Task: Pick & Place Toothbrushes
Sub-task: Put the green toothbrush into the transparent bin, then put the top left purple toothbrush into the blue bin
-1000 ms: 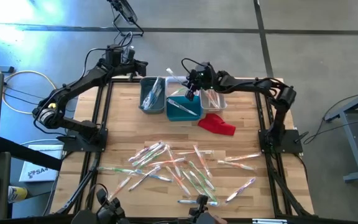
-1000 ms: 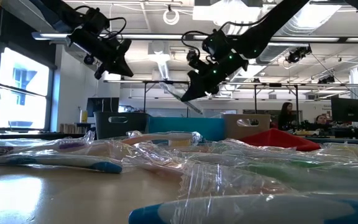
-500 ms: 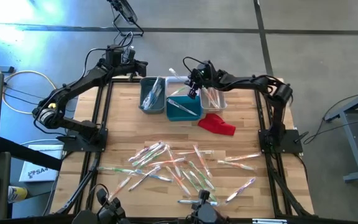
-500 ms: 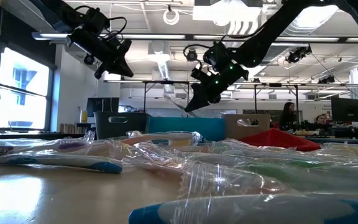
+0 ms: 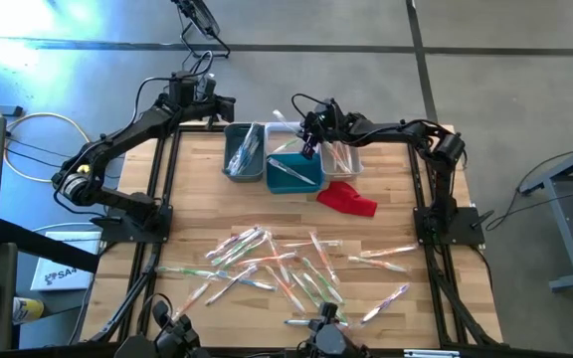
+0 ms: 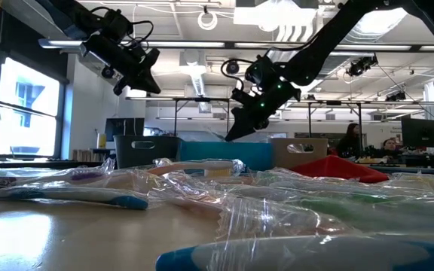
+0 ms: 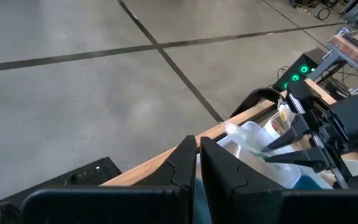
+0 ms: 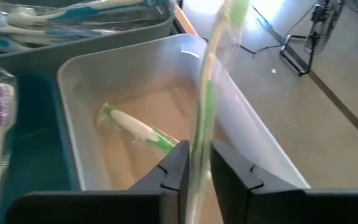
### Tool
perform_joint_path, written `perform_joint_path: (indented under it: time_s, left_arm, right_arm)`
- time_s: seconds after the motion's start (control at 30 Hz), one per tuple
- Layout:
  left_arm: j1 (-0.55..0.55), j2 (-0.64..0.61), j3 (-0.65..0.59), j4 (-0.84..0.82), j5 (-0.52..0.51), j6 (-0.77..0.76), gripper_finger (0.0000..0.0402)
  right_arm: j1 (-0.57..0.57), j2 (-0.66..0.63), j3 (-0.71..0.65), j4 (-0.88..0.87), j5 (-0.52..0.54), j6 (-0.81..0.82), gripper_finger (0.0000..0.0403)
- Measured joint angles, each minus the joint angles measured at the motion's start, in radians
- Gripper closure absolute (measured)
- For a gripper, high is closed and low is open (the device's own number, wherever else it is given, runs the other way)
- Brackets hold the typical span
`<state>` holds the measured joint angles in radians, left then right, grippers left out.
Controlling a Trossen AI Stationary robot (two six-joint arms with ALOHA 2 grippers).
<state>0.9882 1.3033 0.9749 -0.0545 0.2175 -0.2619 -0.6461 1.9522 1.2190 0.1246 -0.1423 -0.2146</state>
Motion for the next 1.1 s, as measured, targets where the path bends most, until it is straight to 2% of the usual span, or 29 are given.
perform_joint_path:
  time_s: [0.27,0.4,0.63,0.97,1.1]
  left_arm:
    - [0.000,0.000,0.000,0.000,-0.002,0.000,0.0382]
    - [0.000,0.000,0.000,0.000,-0.003,0.000,0.0382]
    - [0.000,0.000,0.000,0.000,-0.002,0.000,0.0382]
    - [0.000,0.000,0.000,-0.001,-0.002,0.000,0.0382]
    - [0.000,0.000,0.000,-0.001,-0.002,0.000,0.0382]
  right_arm:
    - [0.013,-0.004,0.000,-0.002,-0.027,0.000,0.0279]
    - [0.027,-0.026,-0.001,0.007,-0.023,0.007,0.0262]
    - [0.054,-0.144,-0.001,0.008,-0.006,0.008,0.0279]
    - [0.101,-0.334,-0.001,0.007,0.133,0.011,0.0320]
    - [0.113,-0.377,-0.001,0.010,0.151,0.041,0.0324]
